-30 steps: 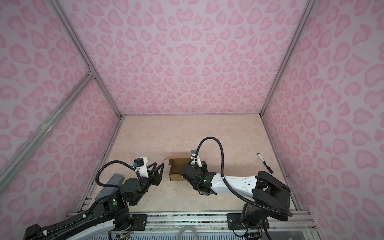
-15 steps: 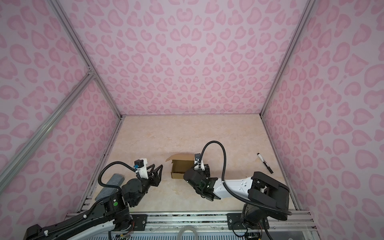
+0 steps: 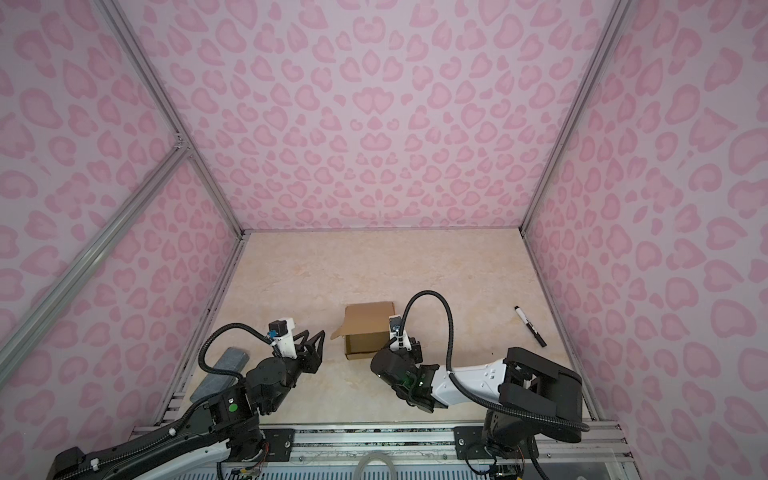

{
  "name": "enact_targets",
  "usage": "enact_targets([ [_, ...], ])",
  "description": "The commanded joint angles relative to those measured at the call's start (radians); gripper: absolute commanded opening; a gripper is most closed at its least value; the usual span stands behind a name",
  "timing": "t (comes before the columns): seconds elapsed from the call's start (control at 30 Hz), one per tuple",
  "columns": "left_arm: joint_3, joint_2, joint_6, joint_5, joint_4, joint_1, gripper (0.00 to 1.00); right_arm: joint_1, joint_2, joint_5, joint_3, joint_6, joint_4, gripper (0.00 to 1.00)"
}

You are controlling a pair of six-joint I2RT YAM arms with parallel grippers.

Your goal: Fold the paper box

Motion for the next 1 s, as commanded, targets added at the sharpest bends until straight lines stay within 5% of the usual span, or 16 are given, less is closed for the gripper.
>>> enact_targets([
  [0.0, 0.004, 0.000, -0.010, -0.020, 0.001, 0.002, 0.54, 0.020, -0.023, 0.019, -0.012, -0.014, -0.014, 0.23],
  [0.3, 0.011, 0.005, -0.008, -0.030, -0.005, 0.002, 0.55, 0.080, -0.175, 0.024, -0.024, 0.070, -0.243, 0.39],
  [0.63, 0.058, 0.050, 0.015, -0.014, -0.008, 0.007, 0.56, 0.116, -0.503, -0.051, -0.122, 0.016, -0.317, 0.43],
  [0.97, 0.203, 0.059, 0.099, 0.065, -0.010, 0.032, 0.61, 0.119, -0.877, 0.030, -0.079, -0.020, -0.445, 0.38],
])
